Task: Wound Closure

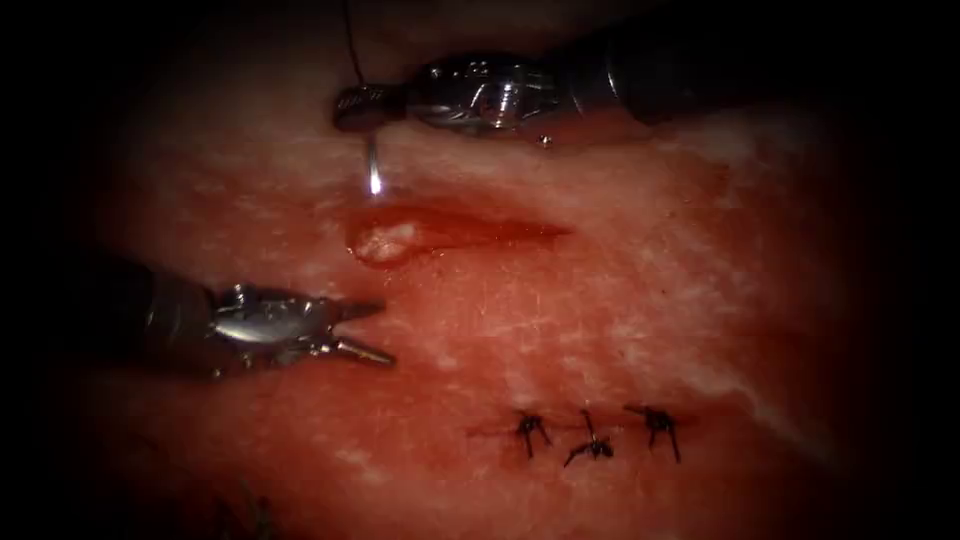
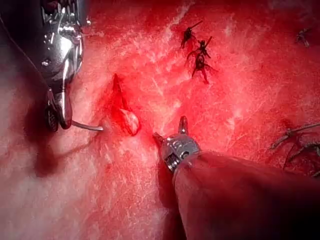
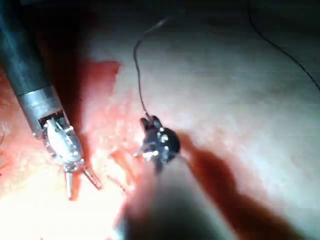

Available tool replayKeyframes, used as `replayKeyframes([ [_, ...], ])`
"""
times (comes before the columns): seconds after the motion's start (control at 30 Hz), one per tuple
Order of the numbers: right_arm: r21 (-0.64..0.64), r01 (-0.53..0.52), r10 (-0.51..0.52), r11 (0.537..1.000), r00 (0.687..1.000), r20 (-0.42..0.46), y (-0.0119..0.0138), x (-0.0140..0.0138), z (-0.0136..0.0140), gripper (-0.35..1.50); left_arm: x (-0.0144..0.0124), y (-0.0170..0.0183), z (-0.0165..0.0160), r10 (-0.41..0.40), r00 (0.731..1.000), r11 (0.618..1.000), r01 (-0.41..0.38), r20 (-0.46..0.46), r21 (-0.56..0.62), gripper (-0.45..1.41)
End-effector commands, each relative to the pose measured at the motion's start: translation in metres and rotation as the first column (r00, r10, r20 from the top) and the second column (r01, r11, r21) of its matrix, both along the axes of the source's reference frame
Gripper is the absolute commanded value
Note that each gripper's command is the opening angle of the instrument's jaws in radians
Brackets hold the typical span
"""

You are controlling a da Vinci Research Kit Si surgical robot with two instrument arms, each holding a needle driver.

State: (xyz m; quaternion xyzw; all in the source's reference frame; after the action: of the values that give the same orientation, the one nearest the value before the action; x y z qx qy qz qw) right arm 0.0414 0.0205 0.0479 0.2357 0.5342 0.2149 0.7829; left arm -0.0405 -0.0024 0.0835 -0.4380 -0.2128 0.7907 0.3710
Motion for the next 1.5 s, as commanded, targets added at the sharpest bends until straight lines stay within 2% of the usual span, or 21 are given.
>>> replayKeyframes([
  [0.03,-0.002,0.001,-0.001,1.0,1.0,0.0,-0.0001,0.0005,0.0005,-0.35,-0.0005,-0.0009,0.0006,0.001,1.0,1.0,-0.001,-0.001,0.003,0.34],
  [0.37,0.046,-0.024,0.023,0.999,1.0,0.017,0.0004,0.0005,0.0025,-0.35,-0.0007,-0.001,0.0005,0.0,1.0,1.0,0.0,-0.001,0.003,0.34],
  [0.73,0.056,-0.026,0.025,0.998,1.0,0.015,0.0006,0.0008,0.0031,-0.35,-0.0008,-0.001,0.0004,-0.001,1.0,1.0,0.001,-0.001,0.004,0.34],
  [1.23,0.224,-0.059,0.051,0.973,0.998,0.044,-0.0002,0.0015,0.0054,-0.35,-0.001,-0.001,0.0002,-0.002,1.0,1.0,0.002,-0.002,0.005,0.34],
  [1.5,0.38,-0.103,0.078,0.919,0.994,0.08,-0.001,0.0013,0.0062,-0.35,-0.001,-0.001,0.0002,-0.003,1.0,1.0,0.003,-0.002,0.004,0.34],
])
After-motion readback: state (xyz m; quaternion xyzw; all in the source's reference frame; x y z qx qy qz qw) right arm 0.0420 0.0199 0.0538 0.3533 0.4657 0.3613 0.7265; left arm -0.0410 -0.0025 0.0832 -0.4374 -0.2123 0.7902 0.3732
